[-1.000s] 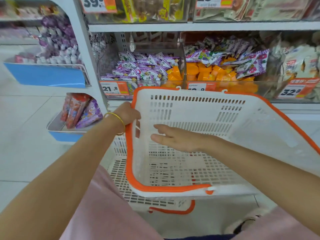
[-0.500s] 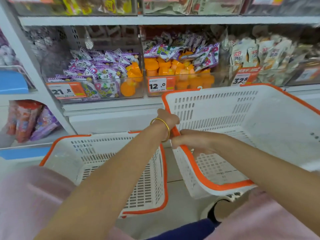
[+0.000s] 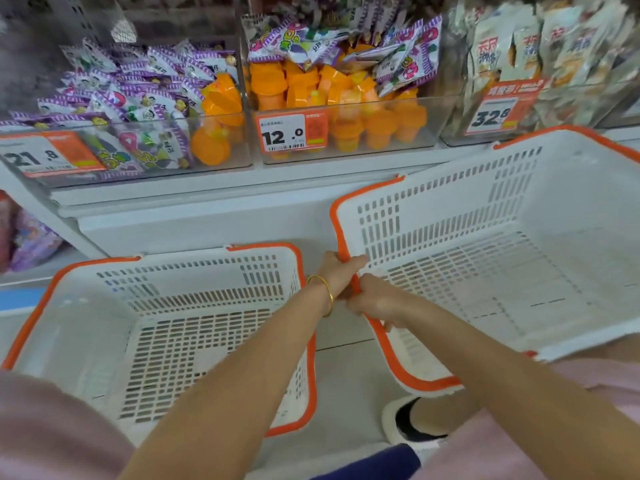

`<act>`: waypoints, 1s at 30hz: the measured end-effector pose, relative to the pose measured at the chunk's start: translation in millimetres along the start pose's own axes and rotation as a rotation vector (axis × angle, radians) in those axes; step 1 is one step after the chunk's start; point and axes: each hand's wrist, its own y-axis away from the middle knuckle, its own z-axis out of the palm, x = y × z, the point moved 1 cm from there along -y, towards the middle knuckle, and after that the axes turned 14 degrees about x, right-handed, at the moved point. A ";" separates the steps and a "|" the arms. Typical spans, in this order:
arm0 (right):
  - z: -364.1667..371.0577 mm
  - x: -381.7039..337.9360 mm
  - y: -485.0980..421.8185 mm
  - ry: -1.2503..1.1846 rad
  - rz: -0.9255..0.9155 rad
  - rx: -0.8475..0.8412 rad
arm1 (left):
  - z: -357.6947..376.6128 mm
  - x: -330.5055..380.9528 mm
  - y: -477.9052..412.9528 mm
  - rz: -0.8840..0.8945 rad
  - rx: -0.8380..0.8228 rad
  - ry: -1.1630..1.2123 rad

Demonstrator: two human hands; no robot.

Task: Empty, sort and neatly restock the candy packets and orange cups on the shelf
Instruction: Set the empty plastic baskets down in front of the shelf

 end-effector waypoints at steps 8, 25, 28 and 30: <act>11.1 18.1 -26.9 -0.151 0.013 0.118 | -24.4 -60.4 -28.4 0.575 0.225 -0.748; 120.0 10.8 -78.1 -0.051 -0.021 -0.051 | -137.0 -130.9 -51.6 0.548 0.378 -1.315; 134.5 -4.2 -78.1 -0.049 -0.043 -0.068 | -162.1 -133.6 -55.0 0.542 0.384 -1.414; 146.0 -11.0 -77.7 -0.038 -0.063 -0.083 | -176.5 -134.3 -56.2 0.526 0.384 -1.455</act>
